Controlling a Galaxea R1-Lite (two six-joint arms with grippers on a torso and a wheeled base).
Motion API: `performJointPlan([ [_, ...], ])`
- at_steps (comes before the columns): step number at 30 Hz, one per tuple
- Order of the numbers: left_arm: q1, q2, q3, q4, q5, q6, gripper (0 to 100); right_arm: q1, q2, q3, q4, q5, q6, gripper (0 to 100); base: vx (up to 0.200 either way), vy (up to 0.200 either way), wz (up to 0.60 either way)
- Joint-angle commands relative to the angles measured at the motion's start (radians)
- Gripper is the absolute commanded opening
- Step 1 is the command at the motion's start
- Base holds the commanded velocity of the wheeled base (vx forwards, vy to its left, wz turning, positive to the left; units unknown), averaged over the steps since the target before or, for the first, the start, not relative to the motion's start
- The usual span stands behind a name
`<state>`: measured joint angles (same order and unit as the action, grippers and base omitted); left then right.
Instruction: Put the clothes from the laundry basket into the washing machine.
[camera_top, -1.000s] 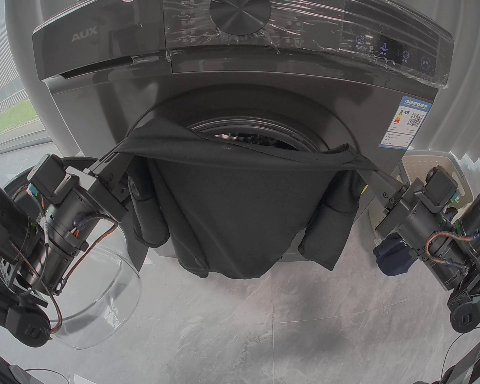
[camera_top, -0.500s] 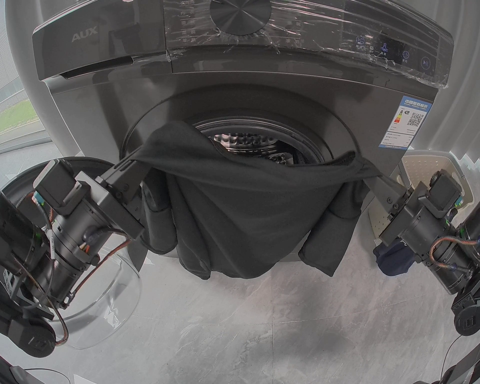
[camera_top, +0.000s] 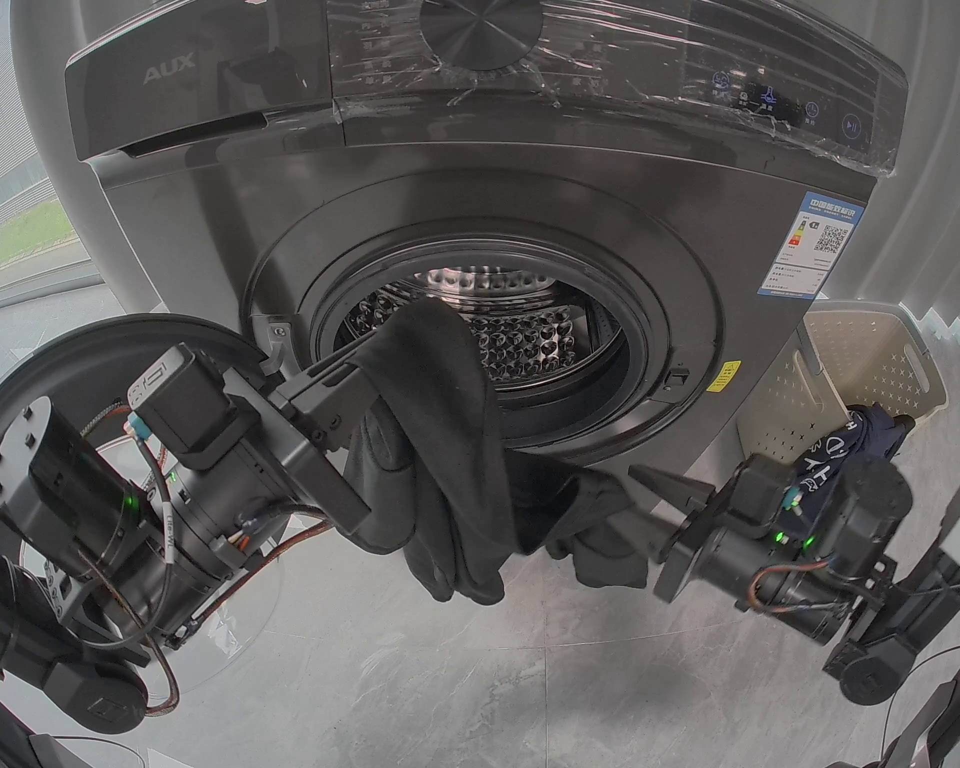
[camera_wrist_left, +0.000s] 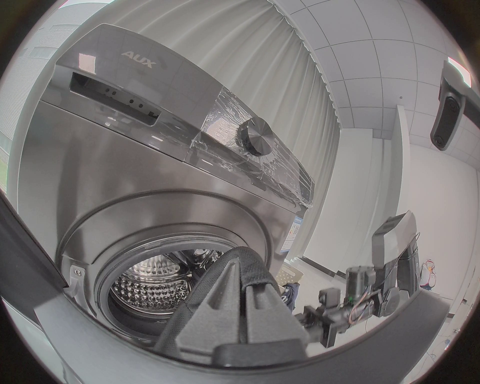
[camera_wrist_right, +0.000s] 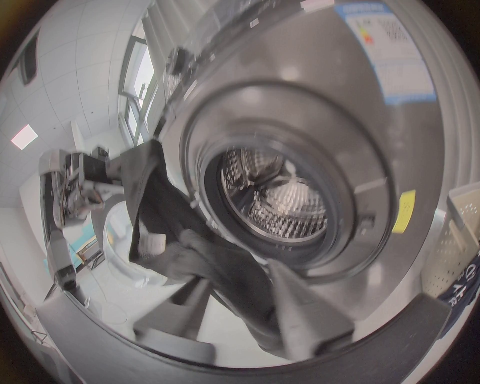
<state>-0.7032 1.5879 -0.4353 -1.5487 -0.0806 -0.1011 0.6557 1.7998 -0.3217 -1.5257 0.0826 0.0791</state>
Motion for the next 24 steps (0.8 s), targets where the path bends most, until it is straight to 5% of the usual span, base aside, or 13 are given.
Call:
performJointPlan([
  [1,-0.004,0.014,-0.011,-0.001,0.002,0.001,0,0.053,0.227,0.007,-0.011,0.005,-0.004,100,0.000,0.000,0.00],
  [12,-0.018,0.004,-0.013,-0.002,-0.008,0.001,0,0.133,0.467,-0.269,-0.010,0.000,0.004,100,0.000,0.000,0.00],
  [24,-0.018,-0.020,-0.016,-0.002,-0.010,-0.002,0,0.124,0.613,-0.551,0.010,-0.029,-0.004,100,0.000,0.000,0.00],
])
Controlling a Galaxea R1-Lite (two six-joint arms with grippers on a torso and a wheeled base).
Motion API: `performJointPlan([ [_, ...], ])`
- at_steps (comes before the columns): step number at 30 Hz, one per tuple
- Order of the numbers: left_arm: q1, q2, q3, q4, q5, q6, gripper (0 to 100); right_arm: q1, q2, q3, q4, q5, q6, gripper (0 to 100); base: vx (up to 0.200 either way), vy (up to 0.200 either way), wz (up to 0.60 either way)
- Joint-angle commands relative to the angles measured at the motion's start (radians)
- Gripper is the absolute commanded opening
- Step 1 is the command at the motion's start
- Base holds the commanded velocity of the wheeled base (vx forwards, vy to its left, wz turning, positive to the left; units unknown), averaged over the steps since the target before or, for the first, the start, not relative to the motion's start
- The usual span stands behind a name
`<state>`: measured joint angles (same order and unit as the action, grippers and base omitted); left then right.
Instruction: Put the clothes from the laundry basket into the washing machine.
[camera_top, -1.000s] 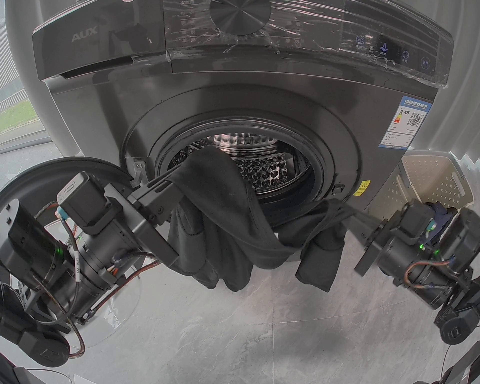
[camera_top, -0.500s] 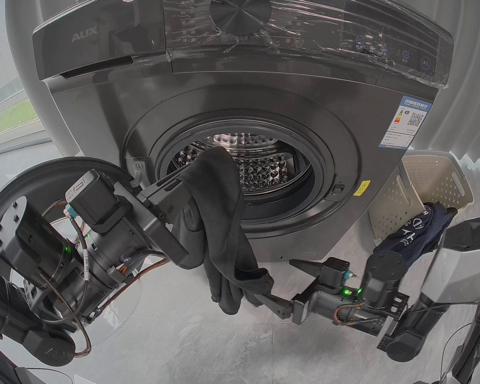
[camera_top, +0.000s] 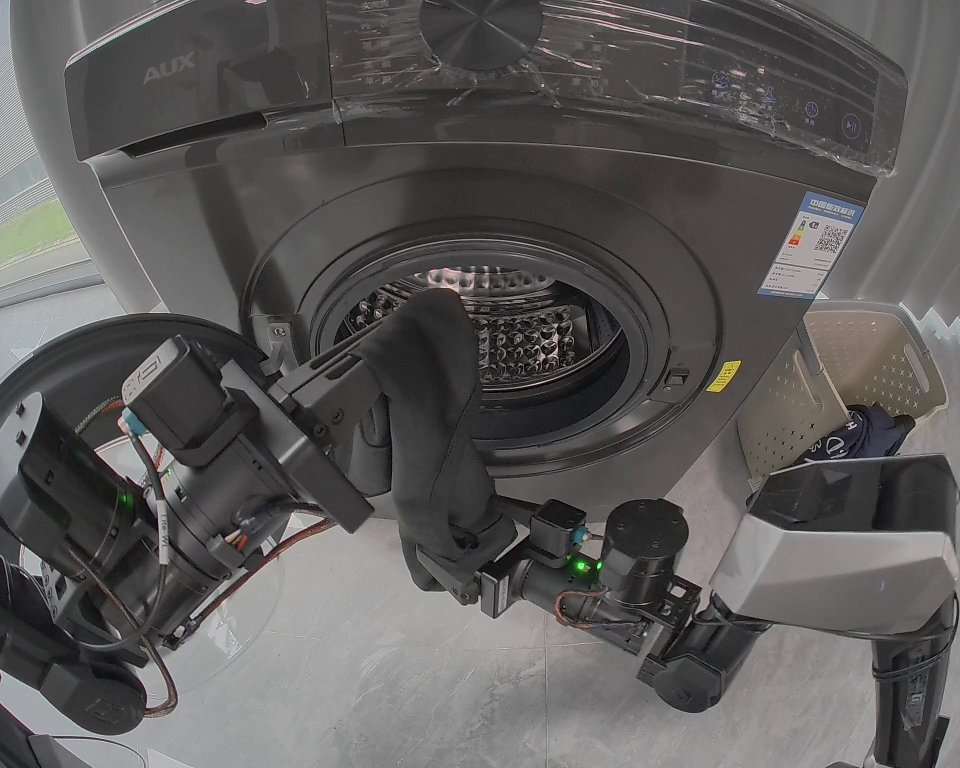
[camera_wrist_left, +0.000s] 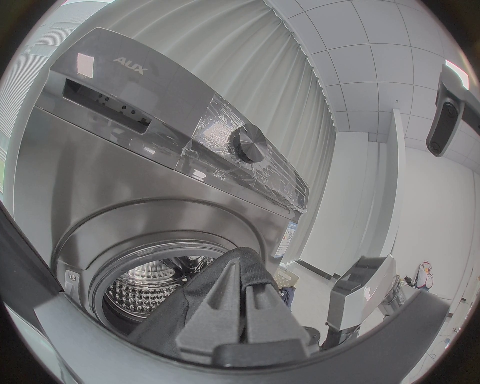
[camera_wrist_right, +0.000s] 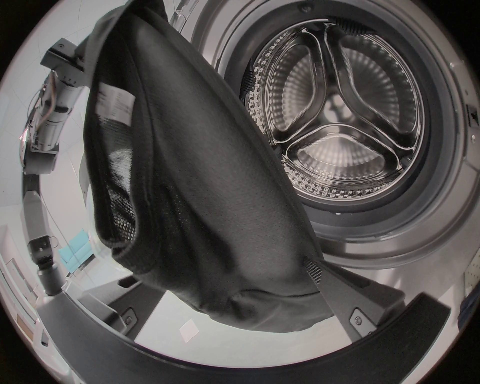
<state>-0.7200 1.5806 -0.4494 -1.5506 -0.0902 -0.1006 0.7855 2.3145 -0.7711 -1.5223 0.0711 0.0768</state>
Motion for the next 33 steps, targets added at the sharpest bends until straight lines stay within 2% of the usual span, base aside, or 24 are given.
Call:
performJointPlan([
  [1,-0.001,-0.013,-0.002,0.000,0.000,-0.002,0,-0.009,0.108,-0.116,0.010,-0.019,-0.002,100,0.000,0.000,0.00],
  [7,-0.001,-0.013,0.001,0.000,0.000,-0.002,0,-0.042,0.137,-0.185,0.025,-0.053,-0.002,100,0.000,0.000,0.00],
  [11,-0.001,-0.014,0.003,0.000,0.000,-0.004,0,-0.065,0.134,-0.197,0.027,-0.054,-0.002,100,0.000,0.000,0.00],
  [22,-0.016,-0.022,0.005,0.000,0.000,-0.005,0,-0.055,0.184,-0.281,0.024,-0.056,0.006,100,0.000,0.000,0.00],
  [25,-0.009,-0.024,0.000,0.000,0.001,-0.008,0,-0.065,0.192,-0.295,0.022,-0.076,0.011,100,0.000,0.000,0.00],
  [26,-0.006,-0.027,-0.002,0.000,0.001,-0.010,0,-0.068,0.189,-0.295,0.021,-0.077,0.012,0,0.000,0.000,0.00],
  [33,0.040,-0.030,0.011,0.003,-0.003,-0.010,0,-0.108,0.114,-0.246,0.005,-0.079,0.020,0,0.000,0.000,0.00],
])
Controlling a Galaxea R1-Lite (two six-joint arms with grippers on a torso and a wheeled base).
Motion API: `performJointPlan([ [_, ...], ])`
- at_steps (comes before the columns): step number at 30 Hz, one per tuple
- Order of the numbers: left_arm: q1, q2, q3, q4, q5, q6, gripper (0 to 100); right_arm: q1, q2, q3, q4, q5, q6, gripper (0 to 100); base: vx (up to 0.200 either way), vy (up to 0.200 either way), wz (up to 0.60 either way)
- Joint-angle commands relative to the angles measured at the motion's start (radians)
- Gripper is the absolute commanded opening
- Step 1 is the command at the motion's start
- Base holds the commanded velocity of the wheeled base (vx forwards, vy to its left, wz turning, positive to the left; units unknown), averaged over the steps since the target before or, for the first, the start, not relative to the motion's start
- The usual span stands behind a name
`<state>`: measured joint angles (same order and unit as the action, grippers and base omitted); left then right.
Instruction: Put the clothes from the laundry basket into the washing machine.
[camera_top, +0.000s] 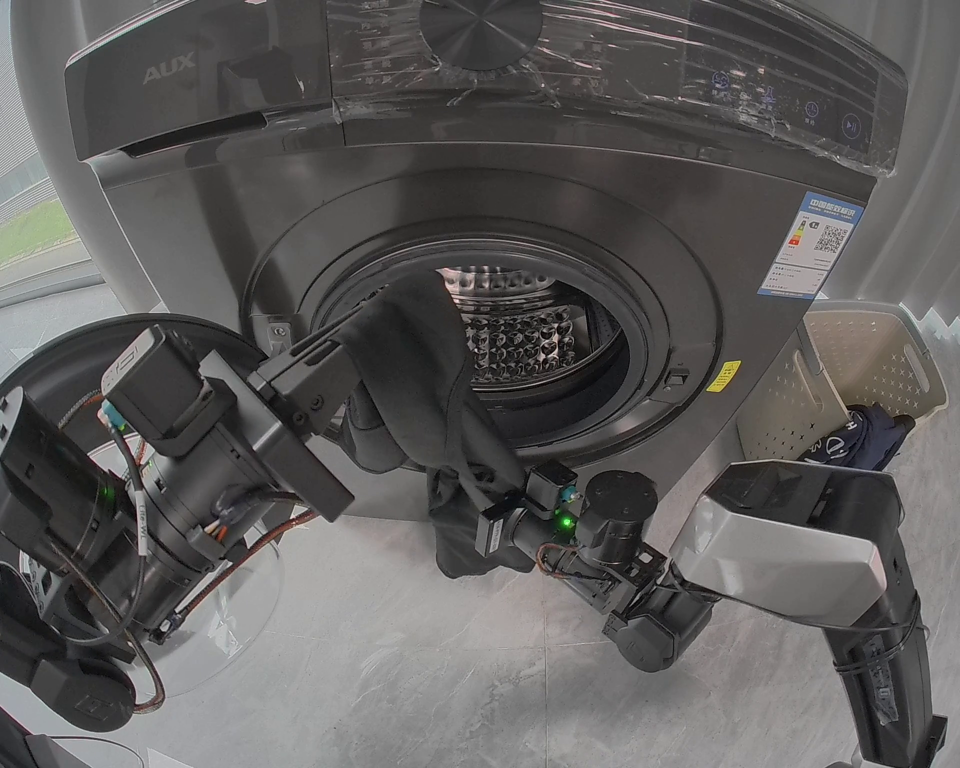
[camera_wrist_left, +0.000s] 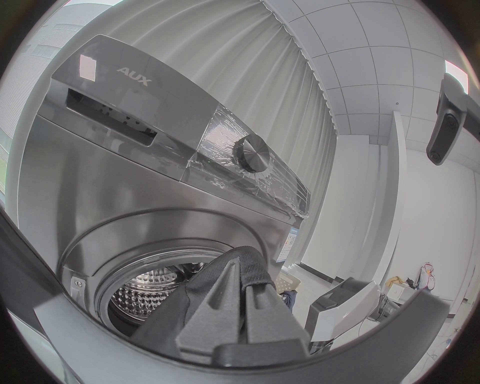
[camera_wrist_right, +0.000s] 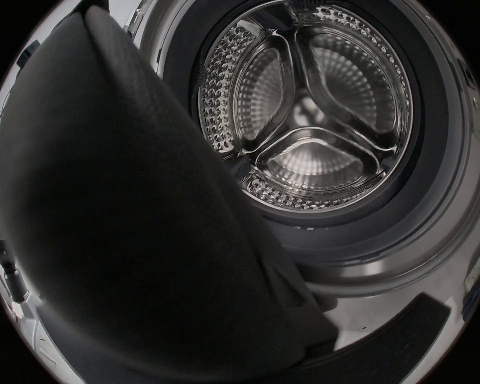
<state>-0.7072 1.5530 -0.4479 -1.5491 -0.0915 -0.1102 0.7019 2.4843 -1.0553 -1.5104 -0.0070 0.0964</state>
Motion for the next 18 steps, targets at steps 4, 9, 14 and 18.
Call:
performJointPlan([
  [4,0.077,0.013,0.052,0.003,-0.002,-0.002,0,-0.048,-0.154,0.118,-0.022,-0.002,0.013,0,0.000,0.000,0.00],
  [9,0.107,0.068,0.126,0.001,-0.002,0.004,0,-0.058,-0.258,0.163,-0.022,-0.002,0.016,0,0.000,0.000,0.00],
  [14,0.109,0.130,0.206,0.001,-0.001,0.011,0,-0.052,-0.364,0.245,-0.022,-0.002,0.016,0,0.000,0.000,0.00],
  [18,0.107,0.185,0.271,0.001,-0.004,0.006,0,-0.042,-0.400,0.267,-0.022,-0.002,0.016,0,0.000,0.000,0.00],
])
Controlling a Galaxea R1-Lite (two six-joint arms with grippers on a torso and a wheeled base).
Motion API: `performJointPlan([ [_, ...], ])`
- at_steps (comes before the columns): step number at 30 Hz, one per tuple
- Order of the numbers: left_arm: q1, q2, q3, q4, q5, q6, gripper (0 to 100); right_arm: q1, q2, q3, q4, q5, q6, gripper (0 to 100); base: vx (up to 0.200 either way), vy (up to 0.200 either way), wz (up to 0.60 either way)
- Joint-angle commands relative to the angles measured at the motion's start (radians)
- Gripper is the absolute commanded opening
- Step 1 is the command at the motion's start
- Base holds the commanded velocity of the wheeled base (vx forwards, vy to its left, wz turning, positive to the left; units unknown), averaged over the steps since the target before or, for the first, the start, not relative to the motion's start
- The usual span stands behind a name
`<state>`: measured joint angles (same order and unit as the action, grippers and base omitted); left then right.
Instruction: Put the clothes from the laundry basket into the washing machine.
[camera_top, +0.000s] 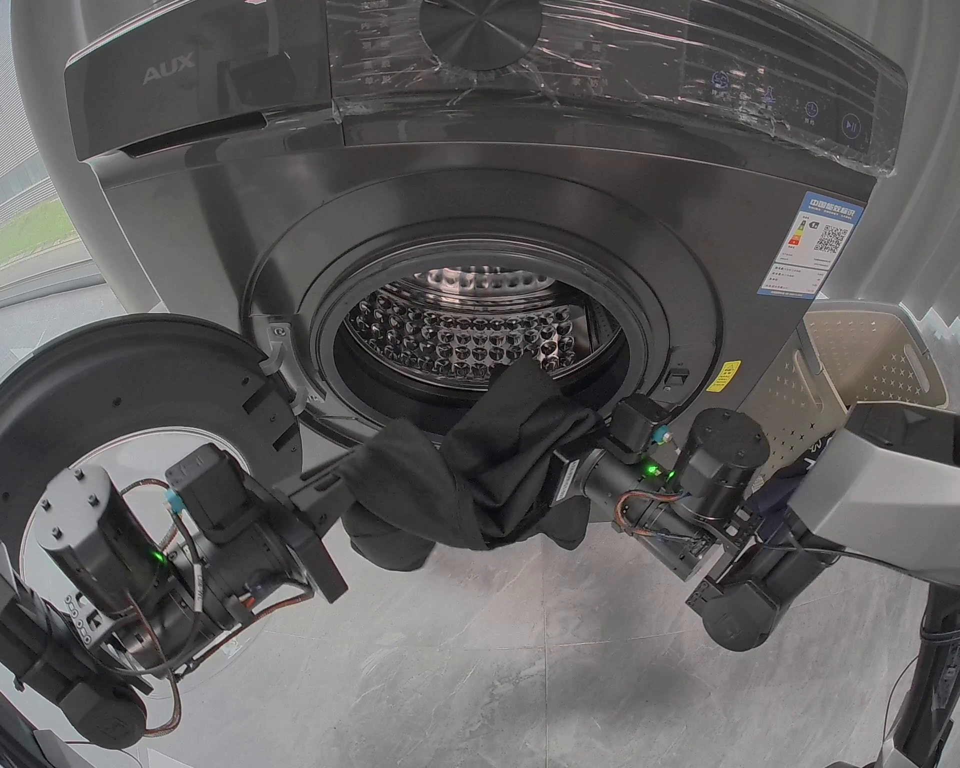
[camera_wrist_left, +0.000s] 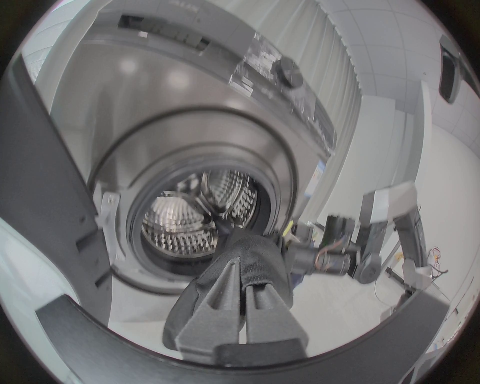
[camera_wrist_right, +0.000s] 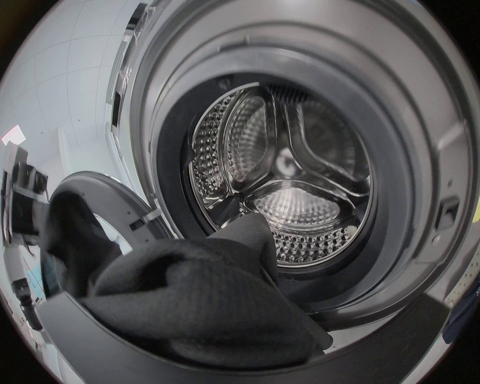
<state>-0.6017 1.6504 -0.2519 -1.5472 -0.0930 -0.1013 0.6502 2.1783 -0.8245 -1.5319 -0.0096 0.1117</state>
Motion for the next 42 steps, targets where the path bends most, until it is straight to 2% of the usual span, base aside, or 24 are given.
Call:
performJointPlan([
  [1,0.002,0.100,0.086,-0.001,-0.002,-0.003,0,0.009,-0.098,0.034,-0.001,0.000,0.002,0,0.000,0.000,0.00],
  [10,0.003,0.190,0.089,-0.004,0.001,0.003,0,0.046,-0.126,0.039,0.001,-0.003,0.009,0,0.000,0.000,0.00],
  [11,0.003,0.190,0.091,-0.002,0.001,0.003,100,0.046,-0.126,0.039,0.001,-0.003,0.009,0,0.000,0.000,0.00],
  [15,0.003,0.193,0.102,-0.002,0.002,-0.003,100,0.046,-0.126,0.033,0.004,-0.003,0.011,0,0.000,0.000,0.00],
  [21,-0.006,0.218,0.200,-0.002,-0.013,0.006,100,0.046,-0.124,0.030,0.006,-0.003,0.013,0,0.000,0.000,0.00],
  [22,-0.006,0.232,0.212,-0.004,-0.033,0.017,100,0.045,-0.124,0.027,0.009,-0.003,0.011,0,0.000,0.000,0.00],
  [24,-0.003,0.238,0.223,-0.002,-0.042,0.031,100,0.046,-0.126,0.024,0.009,-0.004,0.013,0,0.000,0.000,0.00],
  [27,-0.006,0.239,0.249,-0.002,-0.044,0.034,100,0.046,-0.126,0.024,0.010,-0.004,0.013,0,0.000,0.000,0.00],
  [42,-0.015,0.252,0.252,-0.004,-0.044,0.034,100,0.039,-0.130,-0.004,0.019,-0.021,0.013,0,0.000,0.000,0.00],
])
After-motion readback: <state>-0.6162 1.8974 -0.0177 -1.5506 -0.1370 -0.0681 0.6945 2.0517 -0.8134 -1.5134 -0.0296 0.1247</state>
